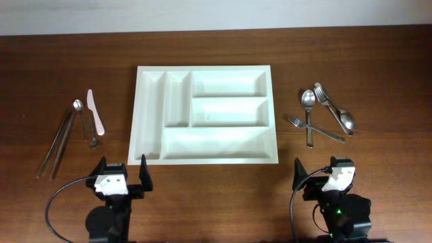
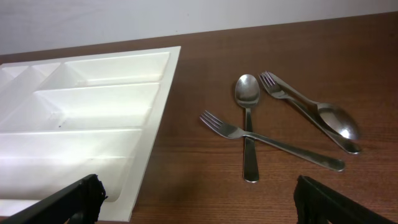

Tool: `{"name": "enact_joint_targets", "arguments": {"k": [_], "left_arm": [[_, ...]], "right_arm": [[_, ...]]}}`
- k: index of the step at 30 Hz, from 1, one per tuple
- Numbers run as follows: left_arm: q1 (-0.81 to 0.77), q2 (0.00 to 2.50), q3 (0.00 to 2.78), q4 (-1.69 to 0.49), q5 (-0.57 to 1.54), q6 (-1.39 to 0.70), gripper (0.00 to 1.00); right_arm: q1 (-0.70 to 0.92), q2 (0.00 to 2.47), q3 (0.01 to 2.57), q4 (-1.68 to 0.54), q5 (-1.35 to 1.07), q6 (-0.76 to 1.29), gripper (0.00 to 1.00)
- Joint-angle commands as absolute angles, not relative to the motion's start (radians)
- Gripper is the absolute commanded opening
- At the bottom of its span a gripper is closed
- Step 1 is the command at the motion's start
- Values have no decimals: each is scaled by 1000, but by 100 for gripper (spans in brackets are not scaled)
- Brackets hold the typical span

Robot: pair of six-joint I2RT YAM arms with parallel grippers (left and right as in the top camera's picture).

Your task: Pack container

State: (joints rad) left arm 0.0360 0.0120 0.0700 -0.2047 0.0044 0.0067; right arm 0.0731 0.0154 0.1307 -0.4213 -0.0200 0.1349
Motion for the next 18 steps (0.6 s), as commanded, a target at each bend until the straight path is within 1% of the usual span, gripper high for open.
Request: {"name": "enact_joint_targets", "arguments": {"k": [1, 18], "left_arm": [[42, 6, 61, -202, 12, 15, 99], [42, 6, 61, -202, 12, 15, 99]], "right_arm": [[81, 3, 123, -420, -26, 135, 99], [81, 3, 123, -403, -23, 135, 99]]}}
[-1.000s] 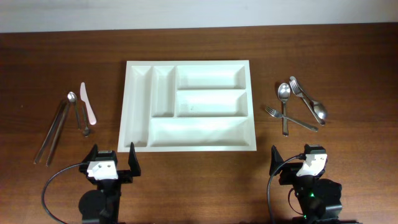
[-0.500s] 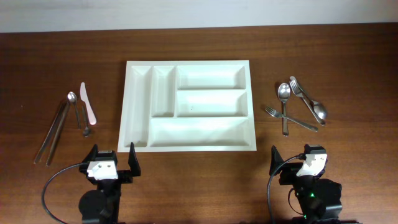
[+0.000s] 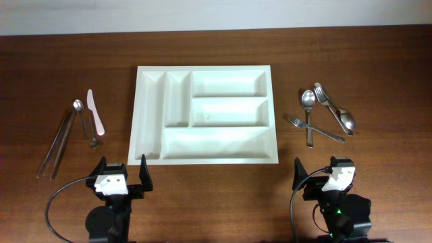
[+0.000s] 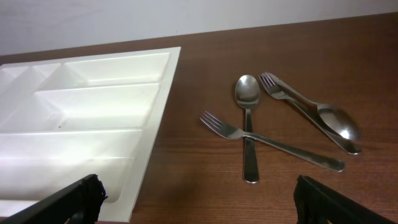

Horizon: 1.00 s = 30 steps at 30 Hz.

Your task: Pack container

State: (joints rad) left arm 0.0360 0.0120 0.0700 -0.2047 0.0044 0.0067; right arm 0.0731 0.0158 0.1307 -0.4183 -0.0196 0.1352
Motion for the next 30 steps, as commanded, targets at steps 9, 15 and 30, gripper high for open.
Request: {"name": "enact_joint_targets", "arguments": {"k": [9, 15, 30], "left_arm": [[42, 6, 61, -202, 12, 15, 99], [42, 6, 61, -202, 12, 15, 99], [42, 6, 61, -202, 12, 15, 99]], "right_arm": [[81, 6, 231, -219, -29, 308, 99], [58, 118, 478, -344, 12, 284, 99], [51, 933, 1507, -1100, 4, 110, 99]]}}
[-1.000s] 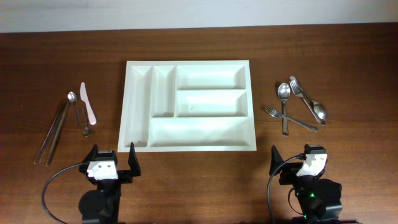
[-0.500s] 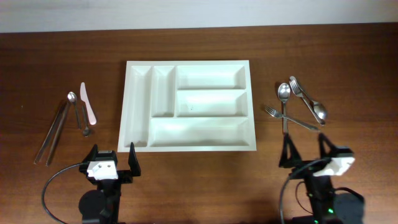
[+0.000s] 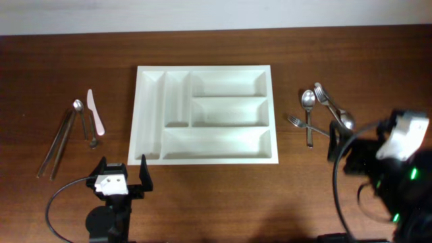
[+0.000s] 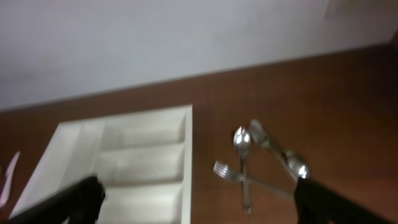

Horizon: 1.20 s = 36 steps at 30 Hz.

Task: Pack container
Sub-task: 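Move the right gripper over the metal cutlery on the right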

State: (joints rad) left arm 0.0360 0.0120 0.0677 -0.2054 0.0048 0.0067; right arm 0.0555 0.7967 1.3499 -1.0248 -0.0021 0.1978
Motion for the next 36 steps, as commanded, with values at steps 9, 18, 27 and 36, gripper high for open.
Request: {"name": "enact_joint_targets", "arguments": {"k": [9, 18, 27, 36], "left_arm": [[42, 6, 61, -202, 12, 15, 99], [42, 6, 61, -202, 12, 15, 99], [42, 6, 61, -202, 12, 15, 99], [42, 6, 61, -202, 12, 15, 99]], "right_arm": [[51, 1321, 1810, -1283, -56, 10, 100], [-91, 1621, 1810, -1239, -127, 169, 99], [-228, 1885, 1810, -1241, -147, 215, 100], [-229, 1938, 1763, -1242, -143, 142, 93]]}}
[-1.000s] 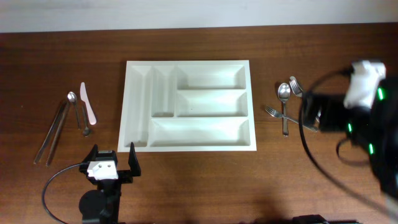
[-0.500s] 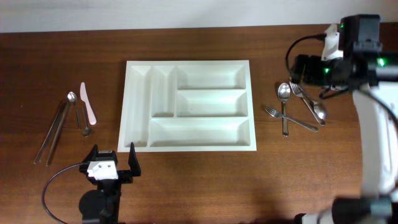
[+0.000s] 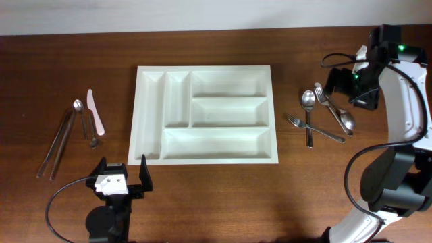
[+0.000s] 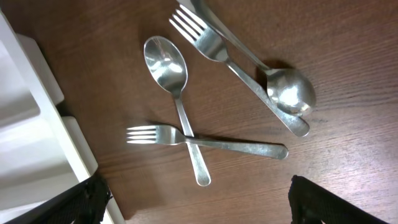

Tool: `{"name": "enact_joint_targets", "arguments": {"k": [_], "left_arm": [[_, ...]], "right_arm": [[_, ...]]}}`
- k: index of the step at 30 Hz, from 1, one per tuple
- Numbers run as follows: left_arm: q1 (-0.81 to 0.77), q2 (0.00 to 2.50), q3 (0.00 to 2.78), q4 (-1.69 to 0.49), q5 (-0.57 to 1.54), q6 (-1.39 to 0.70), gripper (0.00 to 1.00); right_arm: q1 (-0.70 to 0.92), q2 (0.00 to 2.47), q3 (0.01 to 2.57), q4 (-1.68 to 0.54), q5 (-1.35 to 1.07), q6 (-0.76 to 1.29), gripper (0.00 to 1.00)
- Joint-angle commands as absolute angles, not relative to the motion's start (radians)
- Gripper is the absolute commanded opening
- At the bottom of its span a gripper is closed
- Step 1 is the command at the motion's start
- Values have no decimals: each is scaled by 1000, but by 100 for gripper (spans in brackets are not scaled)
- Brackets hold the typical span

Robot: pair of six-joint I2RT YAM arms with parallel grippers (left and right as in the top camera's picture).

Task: Pack container
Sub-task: 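Move the right gripper over the metal cutlery on the right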

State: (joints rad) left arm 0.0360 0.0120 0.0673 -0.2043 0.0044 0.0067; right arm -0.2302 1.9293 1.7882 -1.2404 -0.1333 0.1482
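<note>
A white cutlery tray point(image 3: 202, 68) with several compartments lies mid-table; its corner shows in the right wrist view point(image 4: 25, 124). To its right lie a spoon point(image 3: 308, 100) point(image 4: 166, 62) crossed by a fork point(image 3: 317, 129) point(image 4: 205, 143), and a second fork point(image 3: 322, 94) point(image 4: 211, 40) beside a second spoon point(image 3: 347, 121) point(image 4: 289, 93). My right gripper point(image 3: 343, 84) point(image 4: 199, 205) hangs open above this cluster, holding nothing. Left of the tray are a pink knife point(image 3: 95, 112), a small spoon point(image 3: 77, 105) and long metal tongs point(image 3: 57, 142). My left gripper point(image 3: 123, 170) rests open at the front edge.
Dark wooden table point(image 3: 378, 169) with a pale wall along its far edge. The right arm's cable loops over the table's right side. A small dark utensil point(image 3: 92, 131) lies below the pink knife.
My right arm was raised over the table's right front. Now it is farther back, directly over the right cutlery cluster, with the wrist camera looking down. The cutlery, tray and left arm are unchanged.
At the two oldest moments both grippers rested open at the front edge, the right wrist camera looking across at the forks and spoons. Then the right arm was lifted off its rest. Now it hovers open above that cutlery. Nothing has been picked up.
</note>
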Motion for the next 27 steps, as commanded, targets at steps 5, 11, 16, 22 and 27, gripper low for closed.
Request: {"name": "enact_joint_targets", "arguments": {"k": [5, 11, 16, 22, 27], "left_arm": [[42, 6, 61, -202, 12, 15, 99], [42, 6, 61, -202, 12, 15, 99], [42, 6, 61, -202, 12, 15, 99], [42, 6, 61, -202, 12, 15, 99], [42, 6, 61, -202, 12, 15, 99]], "right_arm": [[-225, 1939, 1709, -1212, -148, 115, 93], [-184, 1939, 1527, -1037, -147, -137, 94], [-176, 1939, 1392, -928, -147, -169, 93], [-177, 1939, 1316, -897, -147, -169, 93], [-177, 1939, 1316, -900, -147, -168, 93]]}}
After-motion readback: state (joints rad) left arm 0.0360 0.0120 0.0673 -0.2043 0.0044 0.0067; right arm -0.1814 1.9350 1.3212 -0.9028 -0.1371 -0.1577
